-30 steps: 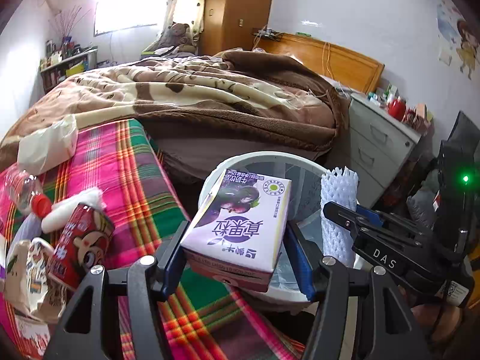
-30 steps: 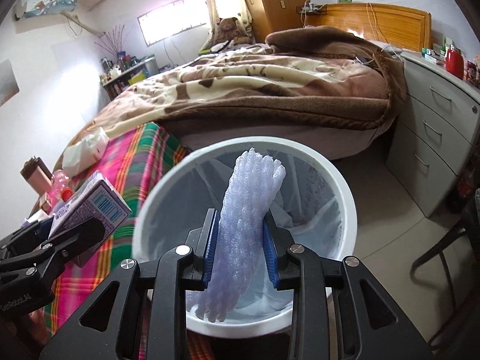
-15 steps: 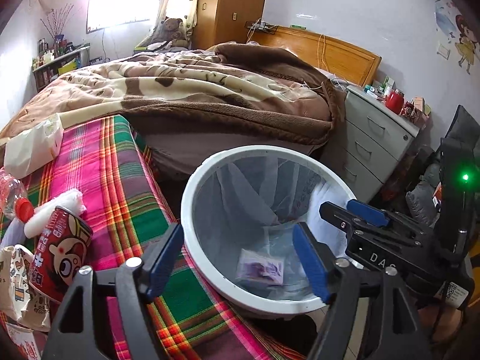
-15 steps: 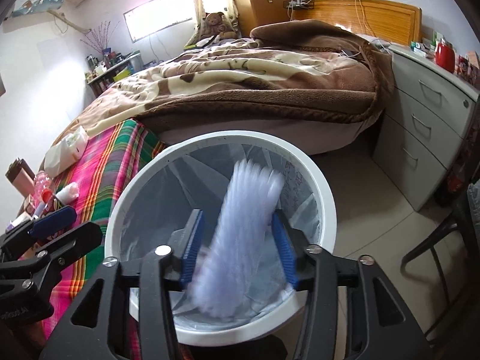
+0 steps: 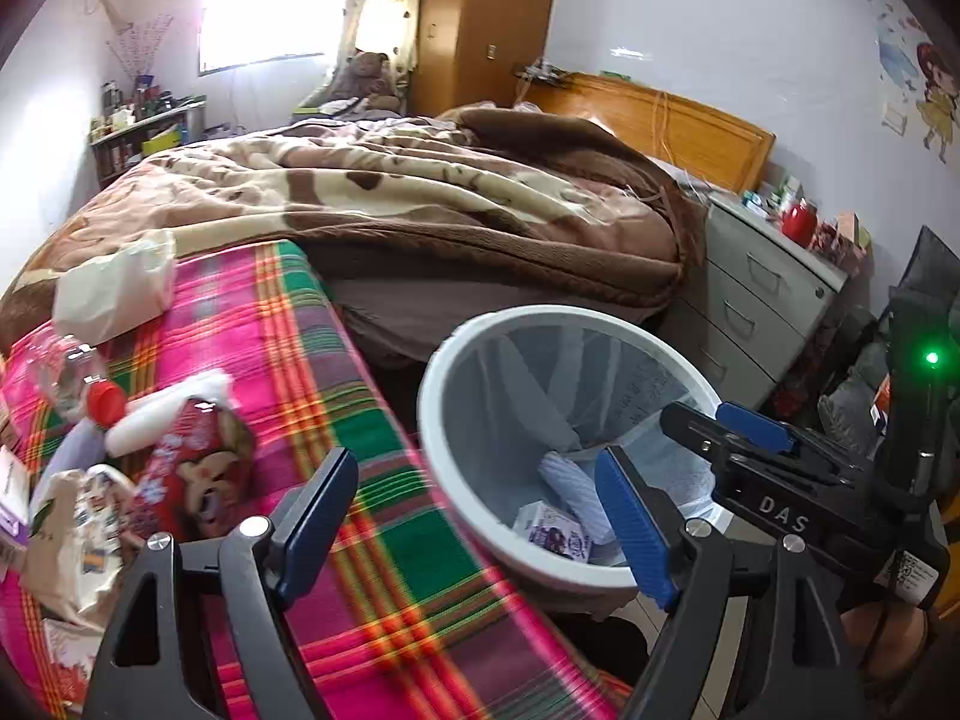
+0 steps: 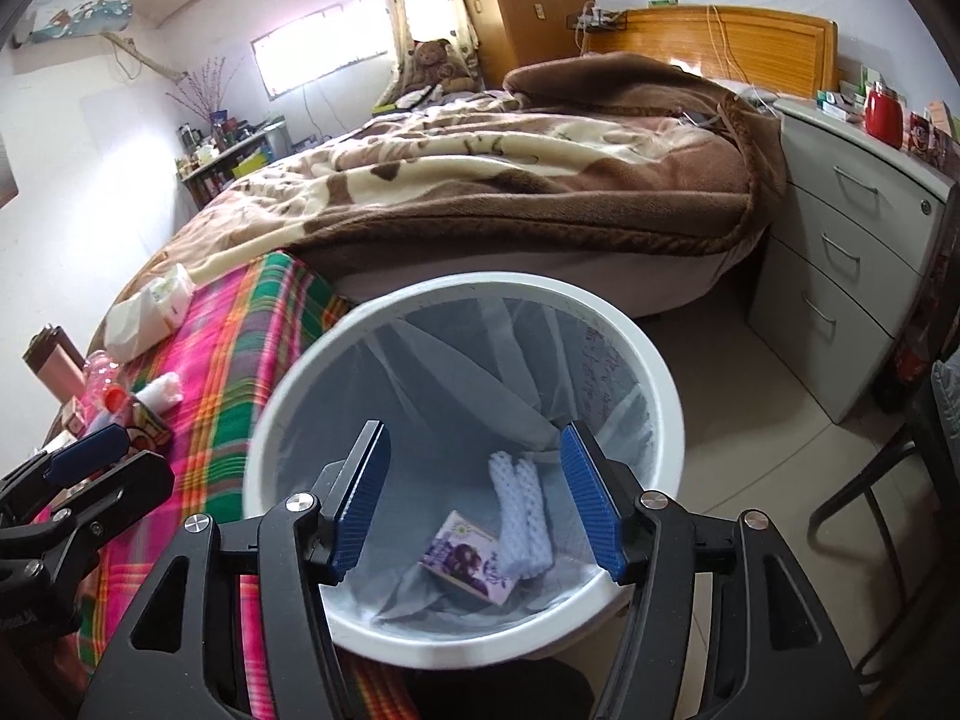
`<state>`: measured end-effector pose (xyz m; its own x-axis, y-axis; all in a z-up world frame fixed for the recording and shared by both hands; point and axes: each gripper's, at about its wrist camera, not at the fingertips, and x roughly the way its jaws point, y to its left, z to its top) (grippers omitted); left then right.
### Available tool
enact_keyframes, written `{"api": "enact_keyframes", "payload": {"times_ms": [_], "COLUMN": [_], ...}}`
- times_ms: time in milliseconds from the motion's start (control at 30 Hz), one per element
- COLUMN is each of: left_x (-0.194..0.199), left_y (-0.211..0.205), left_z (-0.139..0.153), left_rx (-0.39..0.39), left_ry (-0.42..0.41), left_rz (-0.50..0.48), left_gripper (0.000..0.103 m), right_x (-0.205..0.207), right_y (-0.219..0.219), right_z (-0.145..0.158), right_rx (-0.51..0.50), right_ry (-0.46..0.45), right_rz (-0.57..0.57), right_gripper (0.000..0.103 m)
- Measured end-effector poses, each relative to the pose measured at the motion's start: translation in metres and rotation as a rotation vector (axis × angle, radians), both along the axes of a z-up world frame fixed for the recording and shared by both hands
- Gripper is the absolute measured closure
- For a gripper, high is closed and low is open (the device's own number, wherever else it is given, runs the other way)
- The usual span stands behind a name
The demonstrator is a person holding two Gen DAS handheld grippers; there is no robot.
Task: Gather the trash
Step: 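Move both open tools back toward the trash on the bed, then grasp the red cartoon can with the right tool while the left tool approaches the white cup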
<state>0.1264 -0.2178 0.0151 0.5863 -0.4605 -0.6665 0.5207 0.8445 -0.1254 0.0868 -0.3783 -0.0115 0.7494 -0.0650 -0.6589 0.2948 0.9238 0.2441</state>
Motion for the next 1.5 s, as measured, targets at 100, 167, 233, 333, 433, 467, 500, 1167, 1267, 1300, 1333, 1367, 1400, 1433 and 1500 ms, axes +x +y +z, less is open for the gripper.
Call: {"api": "enact_keyframes", "payload": {"times_ms": [100, 167, 233, 333, 433, 467, 500, 1167, 1267, 1300, 1333, 1367, 1400, 1433, 1500], "left_x": [-0.001, -0.003, -0.004, -0.006, -0.006, -0.005, -0.005, 0.000, 0.005, 0.006, 0.007, 0.008, 0.010, 0.013, 0.018], "left_y": [0.017, 0.029, 0.042, 0.064, 0.086, 0.094, 0.102, 0.241, 0.264, 0.272, 0.279, 0.287, 0.295, 0.301, 0.313], "left_z": [0.004, 0.006, 0.009, 0.011, 0.011, 0.012, 0.012, 0.006, 0.003, 0.002, 0.000, -0.001, -0.003, -0.004, -0.008], "left_rx": [-0.009, -0.014, -0.019, -0.024, -0.025, -0.026, -0.028, -0.023, -0.027, -0.023, -0.021, -0.024, -0.029, -0.033, -0.038], "left_ry": [-0.011, -0.021, -0.030, -0.041, -0.048, -0.048, -0.049, -0.055, -0.045, -0.048, -0.048, -0.046, -0.041, -0.031, -0.018], "left_rz": [0.027, 0.048, 0.071, 0.113, 0.163, 0.180, 0.196, 0.502, 0.557, 0.574, 0.585, 0.596, 0.605, 0.615, 0.635], "left_gripper": [0.020, 0.020, 0.020, 0.019, 0.019, 0.019, 0.019, 0.018, 0.018, 0.018, 0.017, 0.016, 0.014, 0.014, 0.014], "right_x": [0.000, 0.000, -0.001, -0.002, 0.000, 0.002, 0.004, 0.052, 0.063, 0.064, 0.066, 0.069, 0.070, 0.073, 0.078], "right_y": [0.013, 0.022, 0.030, 0.042, 0.055, 0.060, 0.065, 0.159, 0.170, 0.172, 0.175, 0.177, 0.180, 0.183, 0.186], "right_z": [0.006, 0.011, 0.015, 0.019, 0.020, 0.020, 0.020, 0.013, 0.009, 0.008, 0.007, 0.006, 0.006, 0.005, 0.004], "right_rx": [-0.008, -0.022, -0.017, -0.010, 0.008, 0.018, 0.026, 0.051, 0.050, 0.054, 0.056, 0.055, 0.054, 0.052, 0.050], "right_ry": [-0.029, -0.050, -0.073, -0.092, -0.094, -0.095, -0.095, -0.036, -0.005, 0.000, 0.006, 0.012, 0.014, 0.020, 0.030], "right_rz": [0.026, 0.037, 0.055, 0.077, 0.100, 0.113, 0.126, 0.269, 0.274, 0.277, 0.279, 0.279, 0.279, 0.279, 0.275], "right_gripper": [0.042, 0.042, 0.042, 0.041, 0.037, 0.036, 0.035, 0.035, 0.035, 0.035, 0.034, 0.034, 0.033, 0.032, 0.031]}}
